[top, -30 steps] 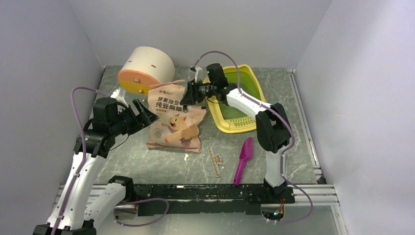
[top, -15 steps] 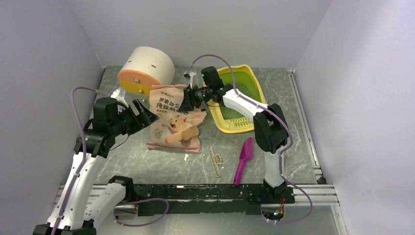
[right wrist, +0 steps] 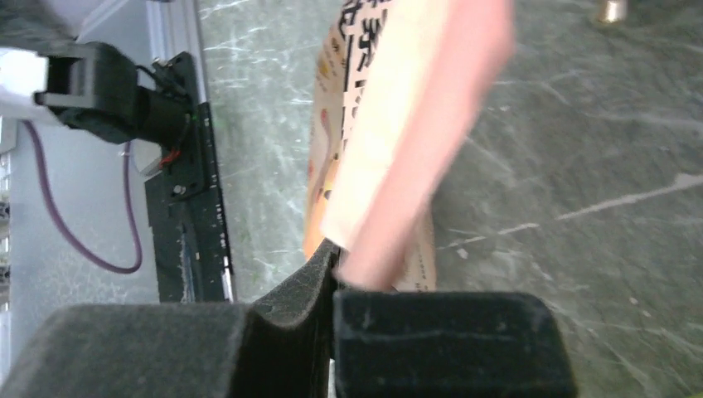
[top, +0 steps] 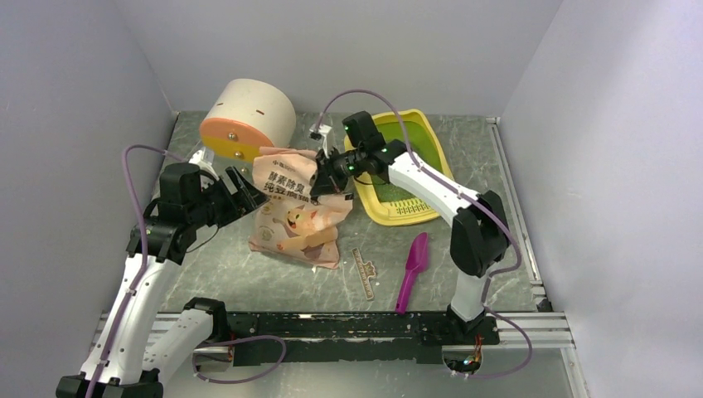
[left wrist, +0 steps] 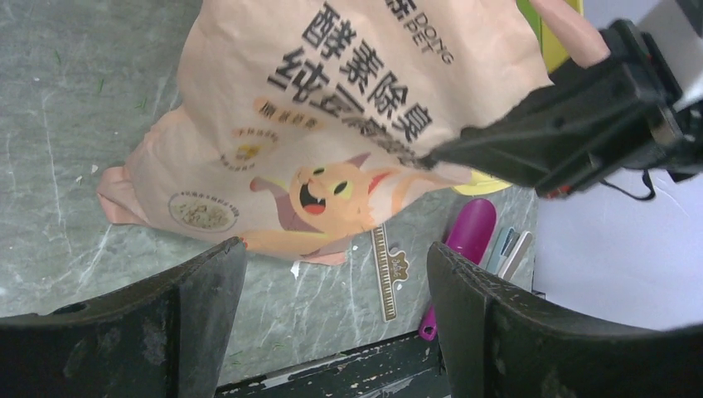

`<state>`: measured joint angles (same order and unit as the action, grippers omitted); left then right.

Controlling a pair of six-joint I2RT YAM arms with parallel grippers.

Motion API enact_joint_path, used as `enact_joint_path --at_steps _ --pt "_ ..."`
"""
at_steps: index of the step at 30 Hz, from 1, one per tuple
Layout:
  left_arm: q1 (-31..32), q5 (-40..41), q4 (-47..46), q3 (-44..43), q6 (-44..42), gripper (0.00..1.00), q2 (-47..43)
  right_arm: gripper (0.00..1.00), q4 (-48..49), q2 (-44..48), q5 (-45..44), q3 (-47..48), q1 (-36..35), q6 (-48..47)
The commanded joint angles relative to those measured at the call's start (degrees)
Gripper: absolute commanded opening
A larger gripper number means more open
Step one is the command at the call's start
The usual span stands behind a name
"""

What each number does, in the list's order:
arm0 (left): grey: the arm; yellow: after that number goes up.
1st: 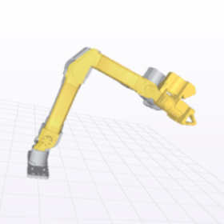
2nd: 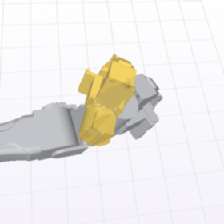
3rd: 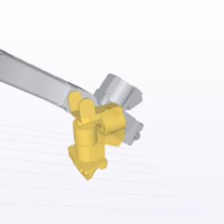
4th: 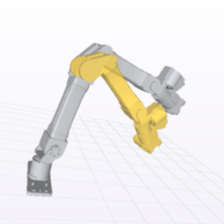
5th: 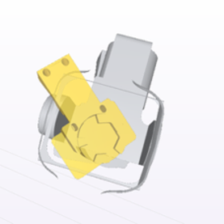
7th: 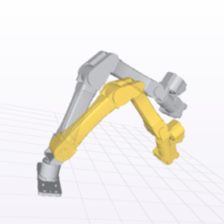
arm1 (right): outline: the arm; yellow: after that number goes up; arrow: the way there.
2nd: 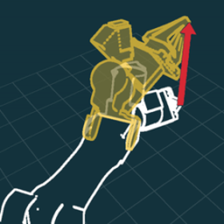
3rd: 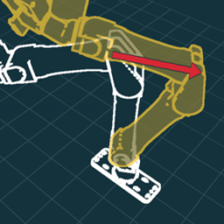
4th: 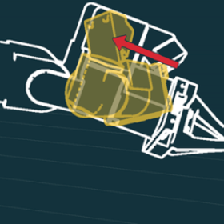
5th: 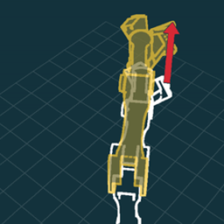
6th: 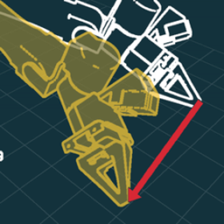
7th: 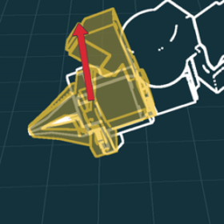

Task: Fill the litter box with clean litter
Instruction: Open the cat litter bag at the center of the board.

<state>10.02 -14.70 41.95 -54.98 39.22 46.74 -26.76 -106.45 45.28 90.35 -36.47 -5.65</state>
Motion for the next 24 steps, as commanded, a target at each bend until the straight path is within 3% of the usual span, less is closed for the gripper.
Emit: enact_joint_path --at_steps 1,3,8,16,20,24 --pt "0.17 -0.3 -1.38 -2.65 -0.7 0.84 -0.09 0.0 0.82 7.09 0.89 -1.69 -5.4 0.85" --pt "0.17 0.27 -1.46 -3.09 -0.69 0.84 0.12 0.0 1.38 9.32 -2.29 -3.01 -9.37 0.0" --pt "0.17 3.98 -0.23 -6.87 0.46 0.85 -0.17 0.0 5.31 15.82 -21.1 -9.67 -18.07 -0.57" --pt "0.17 5.85 2.63 -9.35 6.1 0.88 -2.98 0.0 14.32 24.98 -25.92 -20.97 -24.13 0.22" --pt "0.17 12.09 7.54 -9.74 3.29 0.89 -4.1 0.0 16.39 25.52 -30.77 -23.75 -27.28 1.12" --pt "0.17 7.8 7.19 -8.03 -0.84 0.94 -3.6 0.0 18.64 26.42 -35.63 -25.94 -28.94 1.12"
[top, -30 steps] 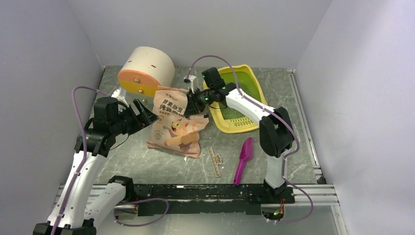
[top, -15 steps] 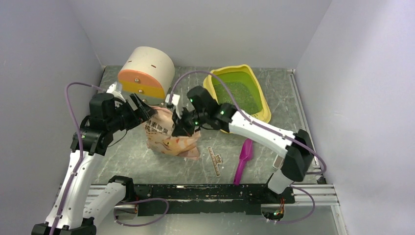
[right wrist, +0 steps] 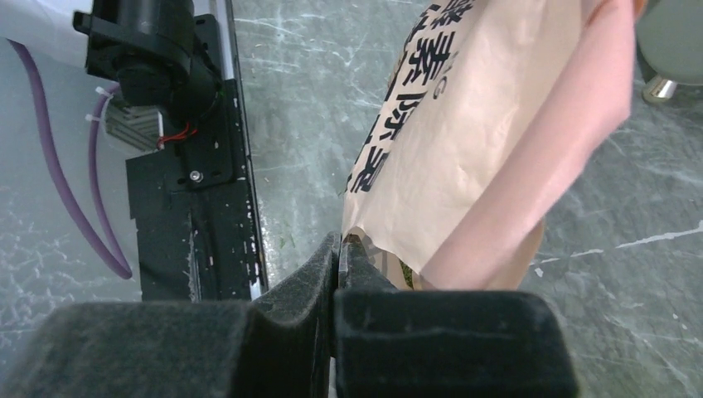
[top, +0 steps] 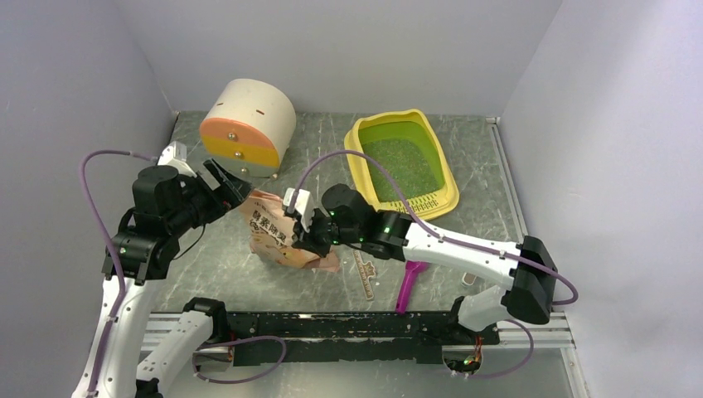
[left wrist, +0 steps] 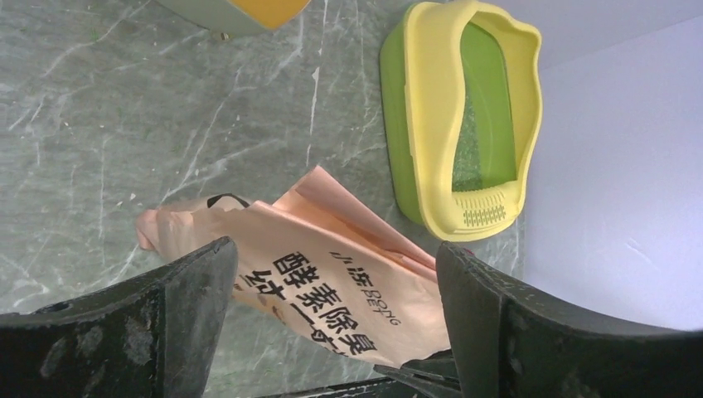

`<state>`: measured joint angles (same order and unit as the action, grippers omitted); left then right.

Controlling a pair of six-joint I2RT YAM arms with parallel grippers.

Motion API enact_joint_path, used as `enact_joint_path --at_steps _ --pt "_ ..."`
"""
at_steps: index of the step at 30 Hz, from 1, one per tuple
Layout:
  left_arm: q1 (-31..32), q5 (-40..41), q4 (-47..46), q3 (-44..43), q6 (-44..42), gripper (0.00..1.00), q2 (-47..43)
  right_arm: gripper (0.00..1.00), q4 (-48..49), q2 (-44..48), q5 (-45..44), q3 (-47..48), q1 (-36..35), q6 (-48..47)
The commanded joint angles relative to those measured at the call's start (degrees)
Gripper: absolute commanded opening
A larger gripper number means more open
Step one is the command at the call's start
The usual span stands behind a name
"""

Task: Fill the litter box with clean litter
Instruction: Open the cat litter bag at the center of the board.

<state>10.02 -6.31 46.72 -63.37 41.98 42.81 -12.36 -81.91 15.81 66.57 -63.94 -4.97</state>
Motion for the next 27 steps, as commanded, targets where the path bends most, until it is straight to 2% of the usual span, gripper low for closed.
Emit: enact_joint_path --at_steps 1,6,17,21,27 --pt "0.17 -1.96 3.28 0.31 -3.34 0.94 1.48 0.0 5.21 2.31 -6.92 -3.13 -1.88 0.08" --pt "0.17 -11.08 1.52 0.56 1.65 0.93 3.94 0.0 8.07 3.83 -8.22 -5.79 -3.03 -2.7" --pt "0.16 -15.99 0.86 0.81 8.09 0.94 3.97 0.0 4.56 2.53 -14.01 -4.07 -10.25 -10.32" --pt "0.17 -17.92 1.38 0.6 8.01 0.93 4.56 0.0 4.2 1.69 -17.07 -3.46 -12.86 -11.55" --pt "0.17 -19.53 4.44 3.39 3.86 0.82 4.39 0.0 4.05 0.47 -22.71 -1.86 -15.98 -13.93"
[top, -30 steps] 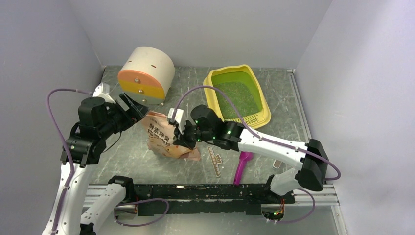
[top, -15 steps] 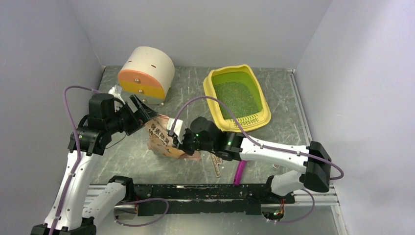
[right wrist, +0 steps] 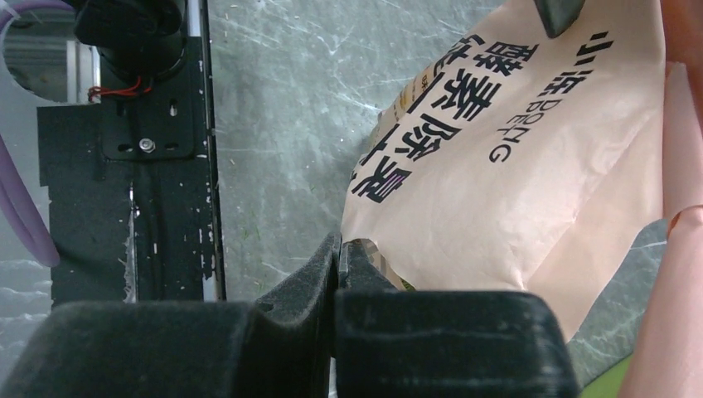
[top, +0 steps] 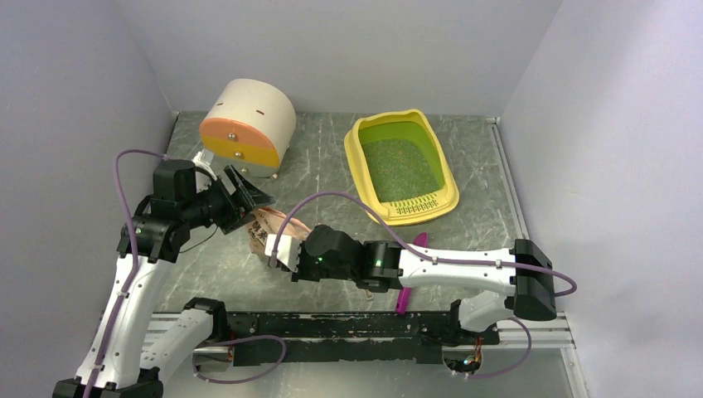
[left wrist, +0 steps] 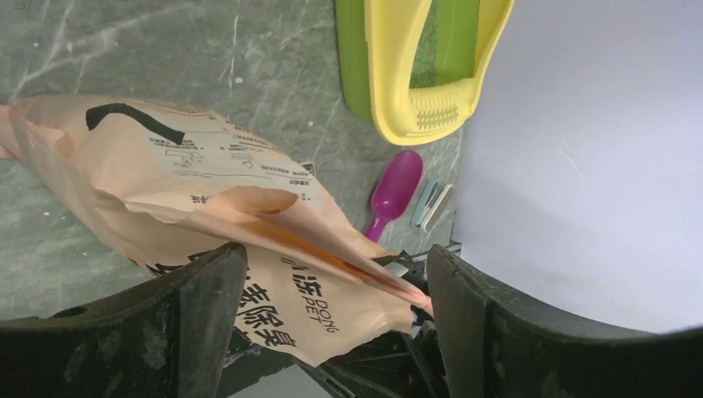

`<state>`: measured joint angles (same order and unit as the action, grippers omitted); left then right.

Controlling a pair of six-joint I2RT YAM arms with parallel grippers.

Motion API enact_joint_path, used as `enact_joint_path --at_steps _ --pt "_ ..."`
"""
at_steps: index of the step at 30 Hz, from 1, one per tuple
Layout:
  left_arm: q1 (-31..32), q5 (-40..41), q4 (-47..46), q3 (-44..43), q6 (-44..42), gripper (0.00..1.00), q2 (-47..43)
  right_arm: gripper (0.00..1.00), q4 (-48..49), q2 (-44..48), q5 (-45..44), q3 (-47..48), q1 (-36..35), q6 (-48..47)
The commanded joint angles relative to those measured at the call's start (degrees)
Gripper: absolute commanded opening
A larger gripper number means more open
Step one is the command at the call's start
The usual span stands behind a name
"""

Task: Fill the litter box with clean litter
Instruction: Open the cat litter bag at the center of the board.

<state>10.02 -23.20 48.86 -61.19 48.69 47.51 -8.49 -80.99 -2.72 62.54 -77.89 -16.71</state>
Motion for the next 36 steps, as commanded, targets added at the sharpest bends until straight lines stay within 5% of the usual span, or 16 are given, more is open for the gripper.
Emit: enact_joint_path --at_steps 1,8,17,24,28,30,34,36 --pt "0.17 -2.14 3.4 1.2 -4.61 0.8 -0.26 0.0 0.42 -0.34 -4.78 2.08 -2.38 -2.42" --pt "0.17 -1.89 8.59 1.52 -12.48 0.63 2.23 0.0 0.93 0.25 -8.5 1.33 -4.47 -3.13" --pt "0.16 -2.24 6.66 0.07 -12.95 0.06 1.48 0.0 4.36 3.5 -10.77 -1.7 -4.72 0.48" --pt "0.17 -4.42 -0.33 1.95 -8.8 0.05 -2.26 0.01 4.81 5.78 -9.97 -3.35 -4.41 8.22" --pt "0.17 -3.65 -1.96 1.97 -7.78 0.05 -4.07 0.15 2.65 7.0 -13.96 -0.81 -3.47 14.23" --pt "0.17 -3.44 -2.43 1.99 -7.46 0.05 -4.99 0.34 2.59 10.01 -13.82 -0.92 -2.17 16.42" --pt "0.17 -4.06 -4.22 2.82 -6.08 0.05 -6.41 0.39 -0.25 15.11 -15.91 -0.19 1.7 23.25" --pt "0.17 -4.23 -4.47 2.99 -5.58 0.05 -6.89 0.51 -2.83 17.26 -15.26 0.49 5.35 26.17"
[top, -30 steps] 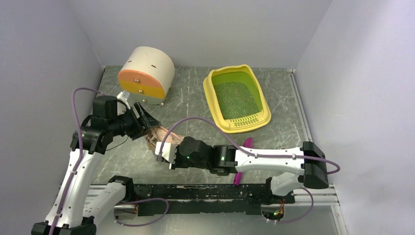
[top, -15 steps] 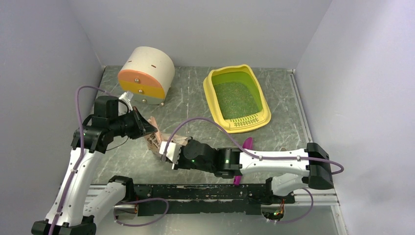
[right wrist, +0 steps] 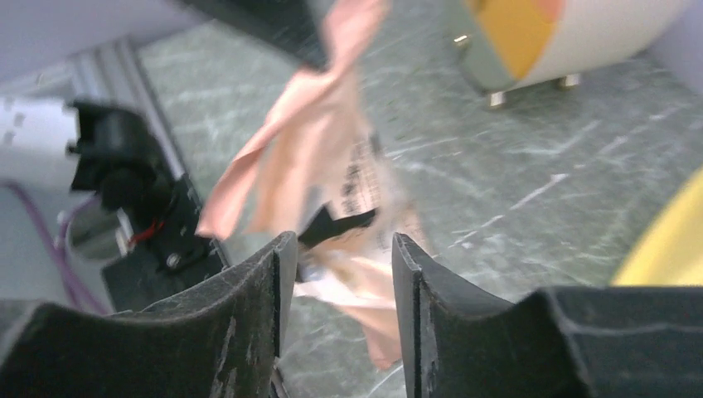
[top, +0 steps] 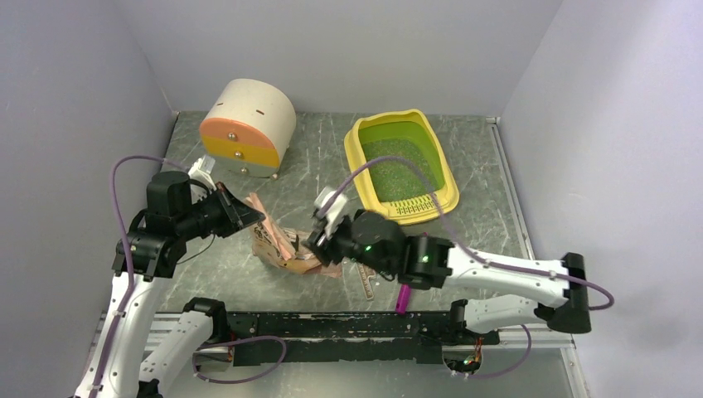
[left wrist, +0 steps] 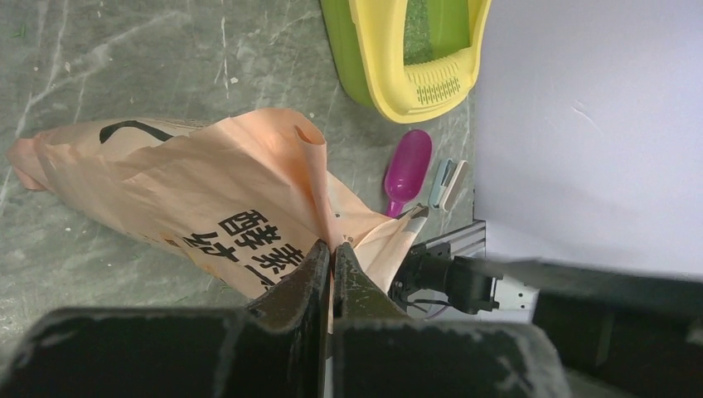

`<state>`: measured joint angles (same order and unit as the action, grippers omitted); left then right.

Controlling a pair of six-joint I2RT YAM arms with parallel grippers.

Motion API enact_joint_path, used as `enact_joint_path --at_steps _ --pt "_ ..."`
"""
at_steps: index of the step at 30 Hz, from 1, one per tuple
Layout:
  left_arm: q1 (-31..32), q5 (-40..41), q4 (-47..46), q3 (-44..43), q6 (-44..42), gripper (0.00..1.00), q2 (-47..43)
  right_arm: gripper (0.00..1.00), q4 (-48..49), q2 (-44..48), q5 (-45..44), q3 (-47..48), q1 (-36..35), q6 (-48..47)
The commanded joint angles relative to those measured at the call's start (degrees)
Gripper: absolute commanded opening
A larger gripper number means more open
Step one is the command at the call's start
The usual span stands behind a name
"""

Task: Fill the litter box with clean litter
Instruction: Open the cat litter bag at the center of the board.

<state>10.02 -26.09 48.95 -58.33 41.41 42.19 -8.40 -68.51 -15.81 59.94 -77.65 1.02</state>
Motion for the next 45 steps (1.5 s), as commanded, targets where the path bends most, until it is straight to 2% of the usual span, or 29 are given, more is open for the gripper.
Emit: enact_joint_path --at_steps 1,6,11,18,24,29,34,39,42,45 --pt "0.17 -1.27 -4.56 0.23 1.93 0.05 -1.77 0.56 -4.2 5.59 -1.73 3.26 7.13 9.8" --pt "0.17 -0.97 -4.23 -0.52 4.09 0.05 -2.89 0.74 -13.64 2.96 8.07 6.82 14.14 11.42" --pt "0.17 0.05 -2.84 -0.8 5.93 0.05 -4.62 0.76 -22.37 -5.38 8.36 11.06 15.22 14.88" --pt "0.17 0.01 -2.32 1.13 6.6 0.05 -6.44 0.7 -27.32 -8.96 13.76 14.15 16.02 13.31" --pt "0.17 1.33 -1.49 0.38 5.92 0.05 -6.29 0.55 -31.94 -8.78 17.54 14.77 16.11 11.18" --pt "0.17 1.18 -1.62 0.32 5.88 0.05 -6.01 0.49 -31.2 -6.87 18.77 12.2 16.12 10.69" --pt "0.17 1.04 -1.6 0.66 5.91 0.05 -6.19 0.44 -33.52 -10.96 18.42 12.28 16.08 9.2" --pt "0.17 1.23 -1.21 0.71 5.84 0.05 -6.59 0.44 -34.7 -14.75 18.21 13.11 16.1 8.1" --pt "0.17 1.55 -1.16 0.88 5.77 0.05 -6.6 0.51 -34.66 -15.23 20.23 14.21 16.05 6.21" --pt "0.17 1.32 -1.43 1.11 5.7 0.05 -6.5 0.53 -33.95 -15.4 20.9 15.24 16.02 4.5"
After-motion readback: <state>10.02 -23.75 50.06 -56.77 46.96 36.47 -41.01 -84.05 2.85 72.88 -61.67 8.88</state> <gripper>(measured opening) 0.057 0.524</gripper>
